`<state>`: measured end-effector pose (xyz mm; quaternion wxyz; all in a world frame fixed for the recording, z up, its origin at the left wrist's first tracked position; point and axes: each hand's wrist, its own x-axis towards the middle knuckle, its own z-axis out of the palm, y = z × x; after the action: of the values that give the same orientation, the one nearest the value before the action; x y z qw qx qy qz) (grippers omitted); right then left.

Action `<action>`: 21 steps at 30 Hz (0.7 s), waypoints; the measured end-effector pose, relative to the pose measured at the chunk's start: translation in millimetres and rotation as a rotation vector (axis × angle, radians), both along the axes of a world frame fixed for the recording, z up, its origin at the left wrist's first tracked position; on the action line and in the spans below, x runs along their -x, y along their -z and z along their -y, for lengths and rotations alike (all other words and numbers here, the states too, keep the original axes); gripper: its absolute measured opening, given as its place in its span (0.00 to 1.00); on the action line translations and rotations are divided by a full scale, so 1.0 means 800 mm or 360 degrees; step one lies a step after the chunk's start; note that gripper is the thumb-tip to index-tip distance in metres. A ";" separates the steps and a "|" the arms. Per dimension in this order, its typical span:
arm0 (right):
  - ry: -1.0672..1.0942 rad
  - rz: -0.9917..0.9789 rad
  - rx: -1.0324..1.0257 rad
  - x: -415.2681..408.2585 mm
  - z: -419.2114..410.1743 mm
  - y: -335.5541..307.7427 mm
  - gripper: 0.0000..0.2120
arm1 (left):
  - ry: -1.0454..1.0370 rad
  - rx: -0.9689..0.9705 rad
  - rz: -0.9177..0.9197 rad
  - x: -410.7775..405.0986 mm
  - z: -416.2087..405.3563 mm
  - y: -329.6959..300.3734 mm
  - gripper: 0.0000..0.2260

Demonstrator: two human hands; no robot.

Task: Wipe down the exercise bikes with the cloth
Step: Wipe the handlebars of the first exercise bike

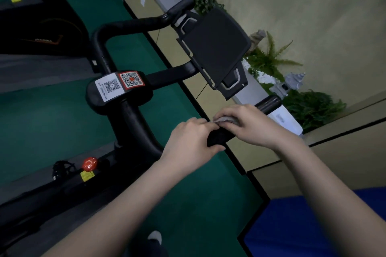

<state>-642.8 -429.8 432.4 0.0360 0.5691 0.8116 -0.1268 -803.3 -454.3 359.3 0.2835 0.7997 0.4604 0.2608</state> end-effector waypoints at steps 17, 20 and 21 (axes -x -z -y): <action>-0.0031 0.0259 0.0128 -0.019 -0.030 -0.018 0.08 | -0.0045 0.0143 0.0061 -0.002 -0.003 0.002 0.18; 0.0133 0.0243 -0.0090 -0.037 -0.031 -0.034 0.06 | -0.0039 0.0163 0.0066 -0.003 -0.005 0.004 0.19; 0.0150 0.0211 -0.0166 -0.040 -0.028 -0.037 0.06 | -0.0049 0.0157 0.0061 -0.004 -0.005 0.003 0.20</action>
<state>-611.2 -407.3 462.1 0.0539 0.6149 0.7853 -0.0479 -800.3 -450.4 356.7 0.3274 0.7725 0.4794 0.2574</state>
